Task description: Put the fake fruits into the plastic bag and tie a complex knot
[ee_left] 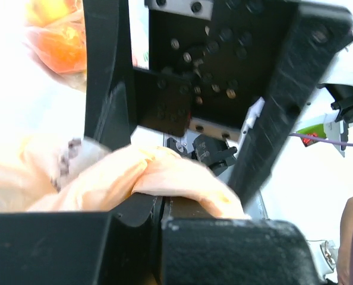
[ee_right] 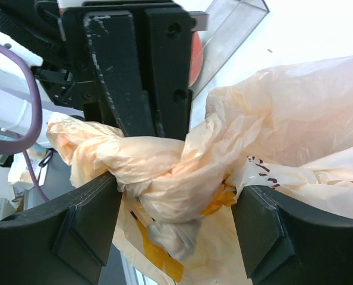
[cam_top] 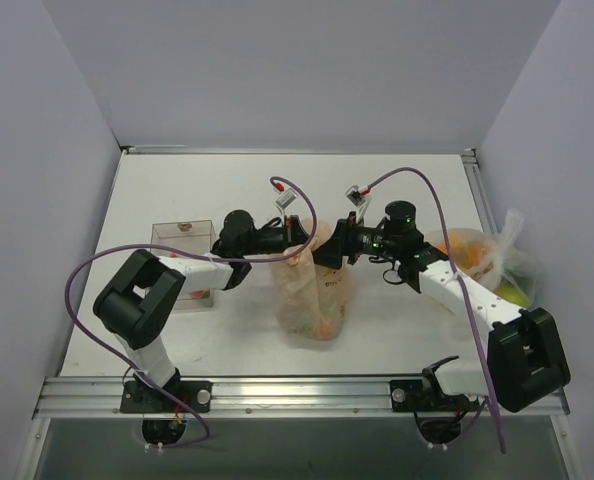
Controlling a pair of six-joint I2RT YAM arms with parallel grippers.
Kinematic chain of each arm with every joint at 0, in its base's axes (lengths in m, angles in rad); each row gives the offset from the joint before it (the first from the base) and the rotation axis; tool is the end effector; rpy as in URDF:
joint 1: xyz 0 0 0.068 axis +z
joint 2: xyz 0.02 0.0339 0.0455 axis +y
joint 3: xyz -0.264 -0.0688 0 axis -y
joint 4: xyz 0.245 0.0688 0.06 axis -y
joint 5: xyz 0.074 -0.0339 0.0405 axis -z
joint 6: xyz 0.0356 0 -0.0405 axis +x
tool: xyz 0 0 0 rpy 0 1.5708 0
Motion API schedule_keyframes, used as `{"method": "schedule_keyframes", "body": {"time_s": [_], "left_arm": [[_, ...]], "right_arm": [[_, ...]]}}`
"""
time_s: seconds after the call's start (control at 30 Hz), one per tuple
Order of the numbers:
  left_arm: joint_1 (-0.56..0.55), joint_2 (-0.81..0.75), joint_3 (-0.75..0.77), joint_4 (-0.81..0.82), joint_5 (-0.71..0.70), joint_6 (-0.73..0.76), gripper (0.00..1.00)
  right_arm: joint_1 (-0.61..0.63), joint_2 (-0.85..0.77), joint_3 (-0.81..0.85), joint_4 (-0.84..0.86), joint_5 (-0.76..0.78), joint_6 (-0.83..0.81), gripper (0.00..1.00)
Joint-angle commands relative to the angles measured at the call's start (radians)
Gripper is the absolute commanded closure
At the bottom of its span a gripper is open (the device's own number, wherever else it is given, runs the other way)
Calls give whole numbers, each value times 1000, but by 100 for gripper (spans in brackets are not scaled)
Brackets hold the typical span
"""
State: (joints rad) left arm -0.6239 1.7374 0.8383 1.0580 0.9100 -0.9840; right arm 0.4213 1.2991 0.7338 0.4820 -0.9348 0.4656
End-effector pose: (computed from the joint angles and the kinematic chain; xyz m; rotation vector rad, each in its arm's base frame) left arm 0.2740 -0.2319 0.2346 0.6058 1.7073 -1.8606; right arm 0.2465 0.1419 0.2793 -0.7335 1.6759 1.4113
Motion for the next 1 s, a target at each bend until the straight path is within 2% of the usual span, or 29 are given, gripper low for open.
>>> {"method": "schedule_keyframes", "body": {"time_s": [0.0,0.13,0.33,0.4,0.57,0.7,0.87,0.97], "left_arm": [[4,-53,10,86,-16,-27,100],[6,-56,-11,106,-13,-35,100],[7,-59,-21,108,-5,-33,100],[7,-59,-21,108,-2,-31,100],[0,-47,-7,108,10,-36,100],[-8,-36,-1,132,23,-54,100],[-13,-24,-11,158,13,-65,100],[-13,-22,13,172,16,-70,100]], "right_arm": [[-71,-32,74,-135,-38,-70,29],[-147,-79,101,-287,-87,-117,40],[-156,-201,102,-477,-134,-263,58],[-153,-208,96,-505,-134,-281,59],[-107,-131,105,-448,-92,-233,59],[-58,-90,67,-260,-32,-156,59],[3,-52,90,-177,-12,-124,64],[36,-17,136,-157,-1,-116,58]]}}
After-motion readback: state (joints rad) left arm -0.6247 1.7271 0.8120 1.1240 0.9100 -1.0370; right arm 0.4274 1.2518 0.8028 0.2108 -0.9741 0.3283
